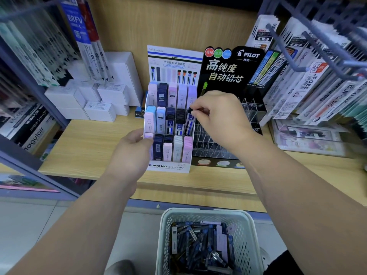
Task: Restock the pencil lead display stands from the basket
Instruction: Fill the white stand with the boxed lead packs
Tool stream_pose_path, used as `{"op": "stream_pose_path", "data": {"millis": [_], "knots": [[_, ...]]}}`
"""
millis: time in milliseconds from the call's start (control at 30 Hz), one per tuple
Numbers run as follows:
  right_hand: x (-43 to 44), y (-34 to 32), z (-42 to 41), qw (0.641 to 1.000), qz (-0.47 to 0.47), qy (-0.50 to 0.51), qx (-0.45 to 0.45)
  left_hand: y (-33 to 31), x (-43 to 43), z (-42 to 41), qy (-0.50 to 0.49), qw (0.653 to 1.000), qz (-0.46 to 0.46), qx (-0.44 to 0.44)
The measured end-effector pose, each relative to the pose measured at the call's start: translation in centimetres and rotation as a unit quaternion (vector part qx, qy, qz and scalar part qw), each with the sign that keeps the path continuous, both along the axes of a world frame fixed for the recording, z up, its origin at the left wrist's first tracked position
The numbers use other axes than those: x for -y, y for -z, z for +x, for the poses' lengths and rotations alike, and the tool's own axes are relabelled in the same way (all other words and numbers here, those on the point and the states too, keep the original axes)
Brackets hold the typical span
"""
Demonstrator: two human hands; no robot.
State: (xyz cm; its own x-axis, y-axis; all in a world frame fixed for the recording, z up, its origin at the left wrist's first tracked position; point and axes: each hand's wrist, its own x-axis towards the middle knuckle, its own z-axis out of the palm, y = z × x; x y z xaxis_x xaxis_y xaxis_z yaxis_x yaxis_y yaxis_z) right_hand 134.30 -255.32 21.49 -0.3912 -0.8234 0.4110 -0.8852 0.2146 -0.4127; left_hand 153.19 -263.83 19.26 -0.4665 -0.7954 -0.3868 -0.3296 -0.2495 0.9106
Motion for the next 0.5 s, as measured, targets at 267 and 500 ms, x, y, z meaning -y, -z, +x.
{"op": "stream_pose_path", "data": {"millis": [267,500], "knots": [[0.1,-0.4,0.0,0.998,-0.005,-0.022,-0.059,-0.1,-0.1,0.1,-0.002,1.0,0.0,-0.015],[0.0,0.9,0.3,0.997,0.015,-0.023,-0.073,0.2,-0.1,0.2,0.02,0.999,-0.016,-0.019]]}}
